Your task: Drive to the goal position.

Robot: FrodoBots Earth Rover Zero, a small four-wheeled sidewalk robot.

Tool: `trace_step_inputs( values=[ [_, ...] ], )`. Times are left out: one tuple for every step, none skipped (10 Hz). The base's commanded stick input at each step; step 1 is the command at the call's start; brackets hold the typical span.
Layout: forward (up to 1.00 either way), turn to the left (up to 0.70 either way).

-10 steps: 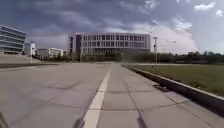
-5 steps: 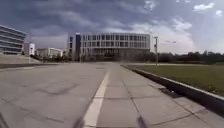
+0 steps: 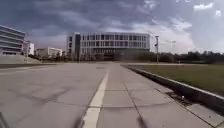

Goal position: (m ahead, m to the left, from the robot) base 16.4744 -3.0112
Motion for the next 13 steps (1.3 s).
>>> trace_step_inputs(
  values=[
    [0.66,0.00],
    [0.67,-0.03],
    [0.67,-0.16],
    [0.66,-0.31],
    [0.66,-0.12],
    [0.66,0.00],
    [0.66,0.00],
    [0.66,0.00],
    [0.66,0.00],
    [0.66,0.00],
    [0.67,0.00],
    [0.69,0.00],
    [0.70,0.00]
  ],
)
